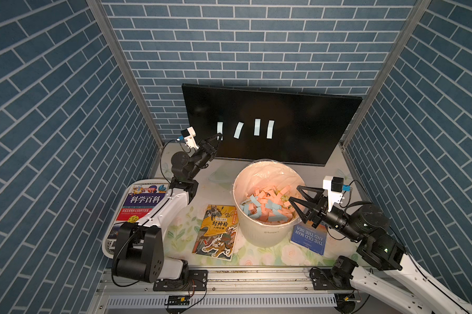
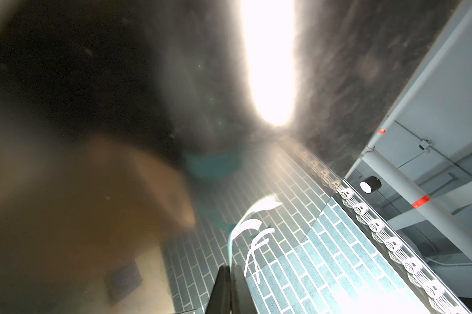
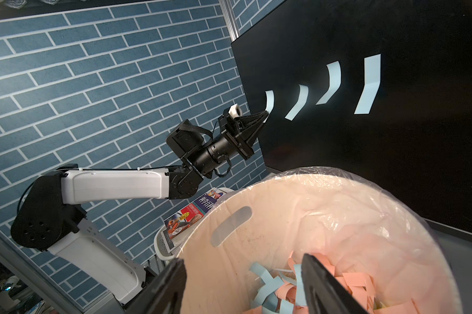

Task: Remove the sticky note from the monitor
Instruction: Tear off the sticky note from the monitor.

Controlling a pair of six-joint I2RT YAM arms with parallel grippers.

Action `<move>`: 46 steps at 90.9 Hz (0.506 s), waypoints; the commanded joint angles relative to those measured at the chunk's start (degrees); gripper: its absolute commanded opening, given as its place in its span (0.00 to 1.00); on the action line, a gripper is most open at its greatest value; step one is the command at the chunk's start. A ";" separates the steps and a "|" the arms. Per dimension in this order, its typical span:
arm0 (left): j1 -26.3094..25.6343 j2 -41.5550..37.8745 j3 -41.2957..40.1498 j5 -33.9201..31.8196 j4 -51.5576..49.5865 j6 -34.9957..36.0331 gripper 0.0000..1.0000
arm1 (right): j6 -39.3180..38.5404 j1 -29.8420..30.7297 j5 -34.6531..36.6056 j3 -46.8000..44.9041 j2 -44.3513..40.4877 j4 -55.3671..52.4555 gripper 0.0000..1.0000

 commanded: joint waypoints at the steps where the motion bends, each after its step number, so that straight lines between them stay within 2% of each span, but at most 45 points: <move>1: 0.09 -2.47 -1.01 1.53 0.04 1.89 0.00 | 0.60 0.29 0.64 0.73 -0.40 0.21 0.74; 36: -2.07 -8.40 -2.97 2.38 -2.86 5.07 0.00 | 1.80 0.28 -3.23 2.83 1.22 2.15 0.99; 46: -2.68 -9.71 -3.37 2.50 -3.14 5.86 0.00 | 2.78 0.16 -3.13 4.10 1.84 1.98 1.00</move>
